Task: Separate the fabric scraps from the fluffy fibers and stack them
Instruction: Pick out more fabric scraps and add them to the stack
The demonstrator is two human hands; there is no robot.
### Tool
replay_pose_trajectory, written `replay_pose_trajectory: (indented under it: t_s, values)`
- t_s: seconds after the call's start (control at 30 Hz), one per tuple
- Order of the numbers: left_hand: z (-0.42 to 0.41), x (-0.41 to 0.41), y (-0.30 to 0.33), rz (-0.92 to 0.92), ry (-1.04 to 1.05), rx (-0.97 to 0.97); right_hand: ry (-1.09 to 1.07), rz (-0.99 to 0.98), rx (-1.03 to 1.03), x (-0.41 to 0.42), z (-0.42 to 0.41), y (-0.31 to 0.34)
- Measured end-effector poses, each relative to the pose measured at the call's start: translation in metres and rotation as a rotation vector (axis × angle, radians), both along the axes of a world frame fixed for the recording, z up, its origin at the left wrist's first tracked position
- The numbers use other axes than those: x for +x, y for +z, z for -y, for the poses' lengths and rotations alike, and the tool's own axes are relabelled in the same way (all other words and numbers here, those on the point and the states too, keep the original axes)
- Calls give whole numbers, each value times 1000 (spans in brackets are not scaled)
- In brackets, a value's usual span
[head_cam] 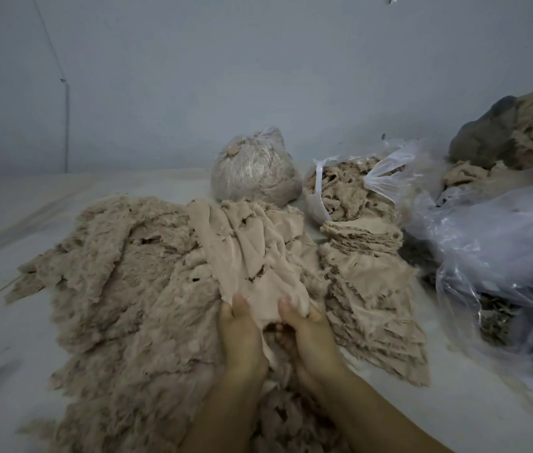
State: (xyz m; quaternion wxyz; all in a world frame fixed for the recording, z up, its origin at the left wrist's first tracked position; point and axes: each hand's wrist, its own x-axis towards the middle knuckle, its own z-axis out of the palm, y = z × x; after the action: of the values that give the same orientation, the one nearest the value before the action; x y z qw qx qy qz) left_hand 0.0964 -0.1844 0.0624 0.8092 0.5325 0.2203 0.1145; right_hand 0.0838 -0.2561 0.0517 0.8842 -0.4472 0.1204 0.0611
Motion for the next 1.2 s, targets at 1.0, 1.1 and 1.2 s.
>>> replay_pose_trajectory:
  t_s: [1.0,1.1,1.2]
  values:
    - [-2,33,7,-251,-508,-44,319,37,116,-12,33,-13]
    - [9,35,4,-187,-452,61,155,56,115,-7,31,-6]
    - [18,29,-1,-119,-414,-46,-181,21,83,4,23,-4]
